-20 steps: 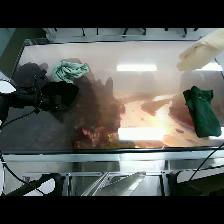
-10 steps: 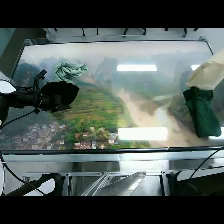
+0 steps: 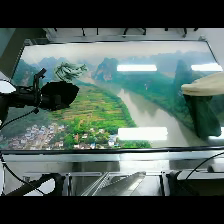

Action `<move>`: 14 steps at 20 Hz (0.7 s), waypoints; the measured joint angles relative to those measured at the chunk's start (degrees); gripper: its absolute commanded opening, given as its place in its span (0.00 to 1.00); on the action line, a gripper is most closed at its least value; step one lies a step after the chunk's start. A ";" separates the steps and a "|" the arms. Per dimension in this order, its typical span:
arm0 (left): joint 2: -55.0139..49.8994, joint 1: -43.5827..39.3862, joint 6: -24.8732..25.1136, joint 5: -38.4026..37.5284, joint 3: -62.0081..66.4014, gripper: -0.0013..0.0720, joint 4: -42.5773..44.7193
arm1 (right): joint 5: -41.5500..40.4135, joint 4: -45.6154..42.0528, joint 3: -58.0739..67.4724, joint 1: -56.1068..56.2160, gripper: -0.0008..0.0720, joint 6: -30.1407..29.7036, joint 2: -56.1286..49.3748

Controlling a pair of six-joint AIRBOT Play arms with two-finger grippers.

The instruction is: Fold the shirts.

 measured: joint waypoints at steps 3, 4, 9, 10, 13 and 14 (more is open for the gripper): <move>0.00 0.00 1.05 0.61 0.00 0.04 -0.02 | 1.99 -8.48 -7.19 -0.24 0.04 3.67 5.03; 0.00 0.00 1.20 0.85 0.00 0.04 -0.02 | 2.40 -10.60 -10.27 -0.26 0.04 4.42 6.60; 0.00 0.00 1.62 1.60 0.00 0.04 -0.13 | 0.07 -16.85 -28.06 -0.46 0.04 6.43 12.35; 0.00 0.00 1.62 1.46 0.00 0.04 -0.13 | -1.07 -17.38 -31.06 -0.46 0.04 6.54 12.79; 0.00 0.00 1.66 0.50 0.00 0.04 -0.11 | -6.12 -18.58 -37.31 -0.46 0.04 6.86 13.53; 0.00 0.00 1.66 0.15 0.00 0.04 -0.09 | -8.04 -18.78 -38.49 -0.46 0.04 6.86 13.66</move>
